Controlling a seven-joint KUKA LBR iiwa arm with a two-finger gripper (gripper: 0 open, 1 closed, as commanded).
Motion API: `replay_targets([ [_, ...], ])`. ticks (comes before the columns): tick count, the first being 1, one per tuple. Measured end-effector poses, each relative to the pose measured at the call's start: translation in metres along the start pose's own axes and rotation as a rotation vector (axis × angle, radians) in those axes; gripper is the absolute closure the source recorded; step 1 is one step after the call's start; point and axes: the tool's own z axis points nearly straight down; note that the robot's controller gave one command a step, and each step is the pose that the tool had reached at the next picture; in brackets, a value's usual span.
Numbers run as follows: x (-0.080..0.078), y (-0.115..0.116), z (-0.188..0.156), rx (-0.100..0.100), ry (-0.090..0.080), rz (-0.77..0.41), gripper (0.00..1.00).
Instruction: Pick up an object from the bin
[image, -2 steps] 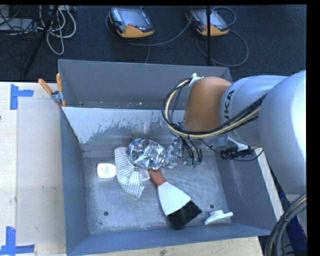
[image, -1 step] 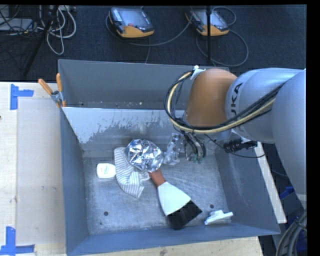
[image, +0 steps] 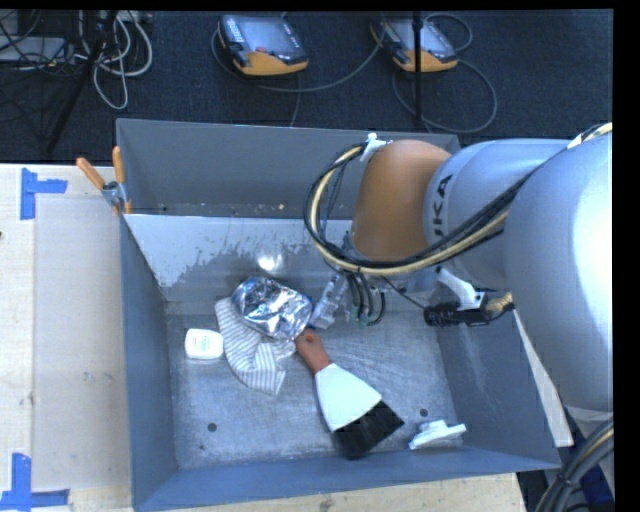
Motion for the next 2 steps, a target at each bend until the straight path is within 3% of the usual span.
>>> replay_targets([
  [1,0.003,0.002,-0.006,-0.003,0.007,0.164,1.00],
  [2,0.009,0.026,-0.029,0.003,0.001,-0.076,1.00],
])
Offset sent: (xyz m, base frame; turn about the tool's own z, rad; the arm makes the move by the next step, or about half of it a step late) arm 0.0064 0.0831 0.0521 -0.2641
